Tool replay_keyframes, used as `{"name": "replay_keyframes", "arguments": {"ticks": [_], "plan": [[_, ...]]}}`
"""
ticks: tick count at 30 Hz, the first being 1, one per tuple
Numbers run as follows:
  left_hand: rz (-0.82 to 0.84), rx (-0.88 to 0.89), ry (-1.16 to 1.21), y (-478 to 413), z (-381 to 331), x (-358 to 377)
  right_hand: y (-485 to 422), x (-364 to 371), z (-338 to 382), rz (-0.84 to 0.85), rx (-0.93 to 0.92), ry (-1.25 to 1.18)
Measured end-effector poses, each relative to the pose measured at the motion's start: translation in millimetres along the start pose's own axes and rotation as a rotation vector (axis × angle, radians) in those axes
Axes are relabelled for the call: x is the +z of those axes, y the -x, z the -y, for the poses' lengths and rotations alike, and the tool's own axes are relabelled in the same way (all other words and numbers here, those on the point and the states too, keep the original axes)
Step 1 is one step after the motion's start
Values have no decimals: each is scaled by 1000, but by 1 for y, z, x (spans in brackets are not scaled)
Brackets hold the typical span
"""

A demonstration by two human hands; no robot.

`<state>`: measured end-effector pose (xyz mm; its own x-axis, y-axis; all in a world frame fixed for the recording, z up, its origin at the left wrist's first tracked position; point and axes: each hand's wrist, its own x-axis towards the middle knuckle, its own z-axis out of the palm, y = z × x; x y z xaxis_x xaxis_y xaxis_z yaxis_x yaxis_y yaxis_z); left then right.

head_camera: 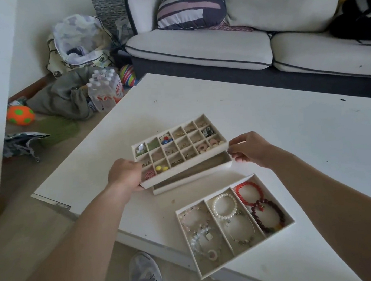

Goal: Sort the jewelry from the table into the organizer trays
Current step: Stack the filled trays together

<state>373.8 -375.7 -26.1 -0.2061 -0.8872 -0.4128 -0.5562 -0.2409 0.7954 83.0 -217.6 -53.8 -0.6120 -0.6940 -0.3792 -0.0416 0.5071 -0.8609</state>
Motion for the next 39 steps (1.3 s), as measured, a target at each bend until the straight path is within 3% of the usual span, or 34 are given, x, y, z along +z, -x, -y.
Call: {"name": "replay_keyframes", "arguments": {"ticks": [5, 10, 14, 23, 30, 39], "plan": [[2, -22, 80, -6, -4, -1, 2, 0, 5, 51, -43, 16], [59, 1, 29, -6, -2, 11, -2, -4, 4, -77, -4, 15], [45, 48, -66, -6, 1, 19, 6, 3, 7, 35, 15, -142], [-76, 189, -141, -2, 5, 27, 5, 13, 8, -33, -62, 56], [-105, 136, -270, -5, 5, 33, 2, 21, 19, -107, -59, 66], [-78, 106, -254, 1, 7, 35, 7, 28, 19, -141, -45, 137]]}}
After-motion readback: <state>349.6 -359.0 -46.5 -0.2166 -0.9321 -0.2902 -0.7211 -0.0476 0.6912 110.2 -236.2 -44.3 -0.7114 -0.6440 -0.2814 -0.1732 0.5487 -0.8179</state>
